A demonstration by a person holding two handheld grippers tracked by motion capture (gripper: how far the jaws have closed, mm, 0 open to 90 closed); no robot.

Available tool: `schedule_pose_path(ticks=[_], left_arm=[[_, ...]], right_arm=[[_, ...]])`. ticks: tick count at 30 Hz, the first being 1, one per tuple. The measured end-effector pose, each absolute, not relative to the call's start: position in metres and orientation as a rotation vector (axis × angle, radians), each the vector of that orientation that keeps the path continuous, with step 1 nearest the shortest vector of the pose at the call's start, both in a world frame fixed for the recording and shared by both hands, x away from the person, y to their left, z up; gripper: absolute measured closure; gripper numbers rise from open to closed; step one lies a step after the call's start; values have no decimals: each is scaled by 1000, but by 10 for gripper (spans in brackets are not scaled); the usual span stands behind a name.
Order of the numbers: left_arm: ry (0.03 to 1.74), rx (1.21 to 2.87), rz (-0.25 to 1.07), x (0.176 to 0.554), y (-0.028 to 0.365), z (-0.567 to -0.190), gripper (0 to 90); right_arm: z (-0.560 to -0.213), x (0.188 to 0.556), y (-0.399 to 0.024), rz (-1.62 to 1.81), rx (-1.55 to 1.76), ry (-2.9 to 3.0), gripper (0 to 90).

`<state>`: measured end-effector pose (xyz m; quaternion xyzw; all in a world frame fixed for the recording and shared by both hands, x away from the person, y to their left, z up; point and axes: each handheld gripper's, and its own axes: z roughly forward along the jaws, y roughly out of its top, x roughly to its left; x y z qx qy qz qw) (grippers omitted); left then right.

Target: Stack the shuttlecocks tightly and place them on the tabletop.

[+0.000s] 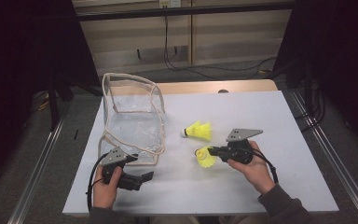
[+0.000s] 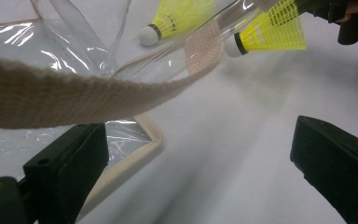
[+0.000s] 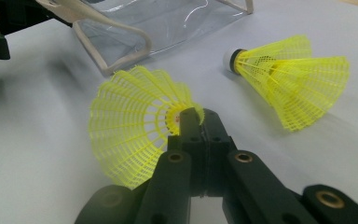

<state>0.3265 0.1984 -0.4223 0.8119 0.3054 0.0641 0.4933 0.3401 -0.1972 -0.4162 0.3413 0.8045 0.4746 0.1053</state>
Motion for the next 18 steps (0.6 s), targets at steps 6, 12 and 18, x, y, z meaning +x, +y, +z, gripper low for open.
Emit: schedule_pose_path(ticks=[6,12,18], left_arm=[[740,1971,158,326,198,-422,43],[740,1967,162,327,199,-422,42],[742,1973,161,327,199,-422,43]], right_arm=[[-414,341,-204,1407,1000,2352,899],[-412,343,-210,1406,1002,2338,899],[-411,345,-216,1395,1013,2331,899]])
